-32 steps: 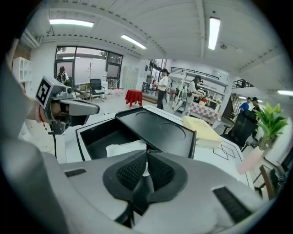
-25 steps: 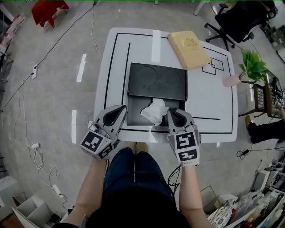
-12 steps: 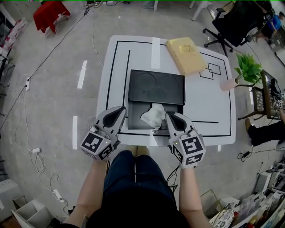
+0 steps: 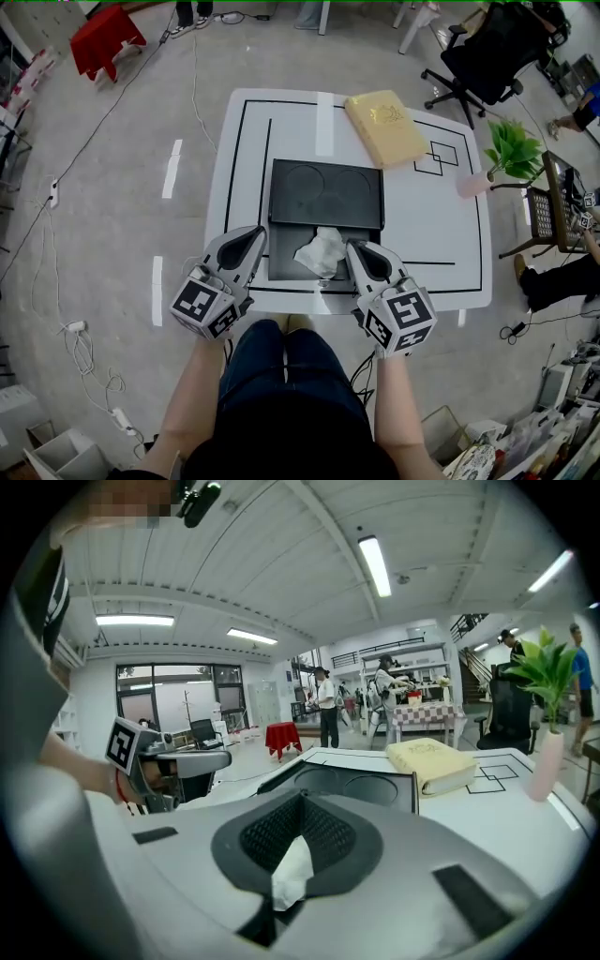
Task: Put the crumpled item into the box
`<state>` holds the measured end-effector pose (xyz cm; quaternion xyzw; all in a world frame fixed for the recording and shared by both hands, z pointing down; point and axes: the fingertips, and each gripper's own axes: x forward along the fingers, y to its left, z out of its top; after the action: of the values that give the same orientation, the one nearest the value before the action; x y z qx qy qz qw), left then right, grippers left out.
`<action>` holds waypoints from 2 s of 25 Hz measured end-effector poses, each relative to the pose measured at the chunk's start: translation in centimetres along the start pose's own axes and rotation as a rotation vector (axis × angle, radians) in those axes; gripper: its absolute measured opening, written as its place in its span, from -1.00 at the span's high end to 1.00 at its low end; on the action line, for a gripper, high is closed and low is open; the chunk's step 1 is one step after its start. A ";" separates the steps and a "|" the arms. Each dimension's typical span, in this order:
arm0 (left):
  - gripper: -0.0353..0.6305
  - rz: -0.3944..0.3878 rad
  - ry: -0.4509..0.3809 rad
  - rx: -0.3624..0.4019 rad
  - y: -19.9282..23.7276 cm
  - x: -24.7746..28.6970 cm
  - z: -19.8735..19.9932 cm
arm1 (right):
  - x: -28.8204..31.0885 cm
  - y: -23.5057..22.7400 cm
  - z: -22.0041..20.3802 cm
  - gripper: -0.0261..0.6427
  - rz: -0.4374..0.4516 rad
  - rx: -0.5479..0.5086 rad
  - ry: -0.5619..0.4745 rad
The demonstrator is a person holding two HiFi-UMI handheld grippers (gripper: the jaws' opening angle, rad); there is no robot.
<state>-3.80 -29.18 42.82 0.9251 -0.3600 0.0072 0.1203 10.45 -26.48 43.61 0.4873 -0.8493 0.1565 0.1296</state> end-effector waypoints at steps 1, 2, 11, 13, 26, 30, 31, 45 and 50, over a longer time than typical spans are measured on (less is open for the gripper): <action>0.88 -0.001 -0.002 0.002 -0.1 0.0 0.2 | -0.1 0.1 0.1 0.91 0.010 0.008 -0.001; 0.88 -0.002 -0.003 0.004 -0.1 0.1 0.4 | -0.1 0.2 0.2 0.91 0.019 0.015 -0.006; 0.88 -0.017 -0.024 0.027 -0.7 0.3 2.1 | -1.8 -0.7 2.6 0.91 -0.046 0.044 -0.104; 0.88 -0.021 -0.028 0.037 -0.9 0.4 2.4 | -2.1 -0.6 3.2 0.91 -0.042 0.053 -0.122; 0.88 -0.026 -0.060 0.065 -1.2 0.5 4.4 | -3.3 -0.8 5.2 0.91 -0.047 0.066 -0.151; 0.88 -0.024 -0.070 0.079 -1.3 0.3 5.1 | -3.7 -0.9 5.7 0.91 -0.054 0.050 -0.172; 0.88 -0.024 -0.072 0.081 -1.4 0.3 5.2 | -3.7 -0.9 5.8 0.91 -0.058 0.045 -0.176; 0.88 -0.011 -0.097 0.126 -1.6 0.2 7.0 | -5.2 -1.2 7.9 0.91 -0.084 0.027 -0.250; 0.88 -0.006 -0.109 0.133 -1.8 0.2 7.6 | -5.5 -1.3 8.4 0.91 -0.085 0.016 -0.260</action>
<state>-2.98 -29.78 35.08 0.9312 -0.3619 -0.0196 0.0386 13.66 -26.10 34.00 0.5400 -0.8362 0.0934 0.0209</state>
